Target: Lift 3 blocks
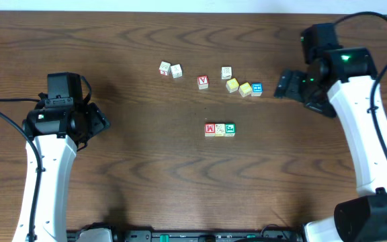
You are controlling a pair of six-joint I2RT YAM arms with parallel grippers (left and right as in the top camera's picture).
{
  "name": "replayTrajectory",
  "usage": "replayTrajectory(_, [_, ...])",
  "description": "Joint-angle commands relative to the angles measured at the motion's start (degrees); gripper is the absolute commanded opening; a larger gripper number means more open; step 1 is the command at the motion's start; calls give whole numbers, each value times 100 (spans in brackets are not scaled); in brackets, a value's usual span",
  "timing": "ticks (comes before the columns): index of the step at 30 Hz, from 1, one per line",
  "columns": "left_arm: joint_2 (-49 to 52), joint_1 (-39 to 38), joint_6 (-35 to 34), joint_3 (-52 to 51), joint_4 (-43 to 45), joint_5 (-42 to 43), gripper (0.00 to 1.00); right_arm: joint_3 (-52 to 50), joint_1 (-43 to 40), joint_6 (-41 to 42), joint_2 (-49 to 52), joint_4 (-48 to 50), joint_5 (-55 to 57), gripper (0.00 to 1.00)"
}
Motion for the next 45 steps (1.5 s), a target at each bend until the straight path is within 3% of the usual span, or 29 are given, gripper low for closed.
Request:
replayTrajectory(1, [17, 24, -31, 22, -20, -55, 85, 15, -142, -79, -35, -35, 48, 99])
replayTrajectory(12, [17, 24, -31, 22, -22, -52, 85, -107, -98, -79, -35, -4, -87, 99])
replayTrajectory(24, [17, 24, -31, 22, -17, -55, 85, -1532, 138, -74, -35, 925, -732, 99])
replayTrajectory(40, [17, 24, -33, 22, 376, -44, 85, -1812, 507, -72, -35, 1440, -925, 99])
replayTrajectory(45, [17, 24, -31, 22, 326, 841, 85, -1838, 595, -74, -35, 1447, -901, 99])
